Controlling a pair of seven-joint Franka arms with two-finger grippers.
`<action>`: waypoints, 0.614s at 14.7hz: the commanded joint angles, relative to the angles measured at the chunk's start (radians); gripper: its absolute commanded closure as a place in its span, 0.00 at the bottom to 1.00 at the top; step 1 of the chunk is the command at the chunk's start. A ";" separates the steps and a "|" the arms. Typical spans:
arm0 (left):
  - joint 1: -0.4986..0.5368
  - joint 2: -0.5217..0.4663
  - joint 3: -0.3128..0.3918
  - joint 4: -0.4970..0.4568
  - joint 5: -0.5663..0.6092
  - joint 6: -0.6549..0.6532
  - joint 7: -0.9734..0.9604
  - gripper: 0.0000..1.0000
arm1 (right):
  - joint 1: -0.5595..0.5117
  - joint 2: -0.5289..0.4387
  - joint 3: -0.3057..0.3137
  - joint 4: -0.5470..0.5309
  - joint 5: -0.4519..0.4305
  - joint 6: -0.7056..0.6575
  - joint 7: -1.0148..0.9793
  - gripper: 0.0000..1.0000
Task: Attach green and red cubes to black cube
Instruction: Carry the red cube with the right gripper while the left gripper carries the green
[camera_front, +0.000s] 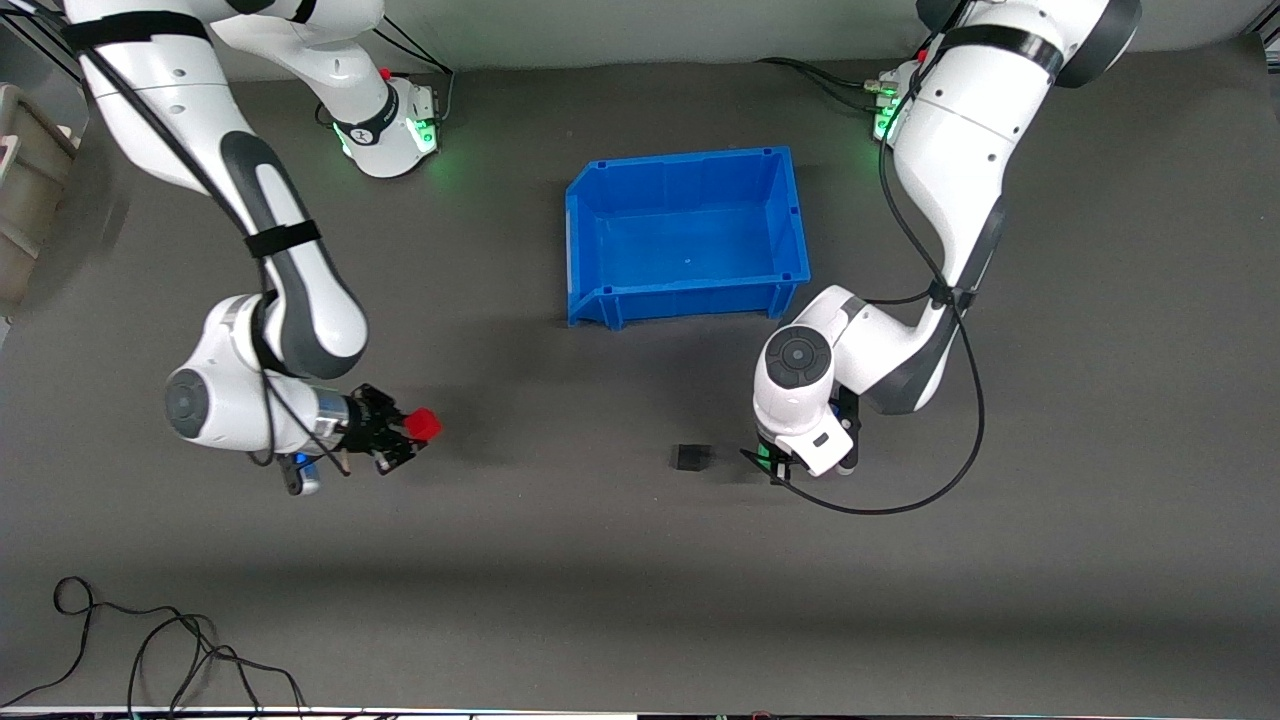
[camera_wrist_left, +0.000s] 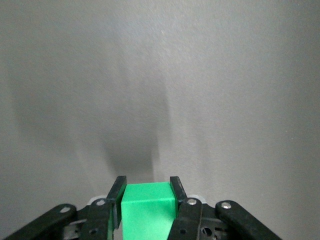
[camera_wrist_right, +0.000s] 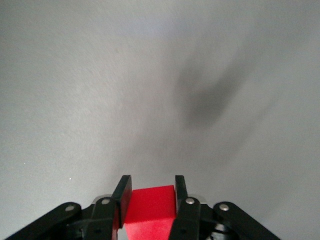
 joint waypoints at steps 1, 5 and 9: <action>-0.015 0.053 0.012 0.041 -0.035 0.031 -0.052 1.00 | 0.094 0.018 -0.010 0.050 0.022 -0.007 0.229 1.00; -0.047 0.118 0.012 0.140 -0.042 0.003 -0.060 1.00 | 0.214 0.139 -0.010 0.189 0.011 0.036 0.488 1.00; -0.070 0.124 0.012 0.169 -0.040 -0.064 -0.060 1.00 | 0.272 0.271 -0.012 0.336 0.012 0.071 0.640 1.00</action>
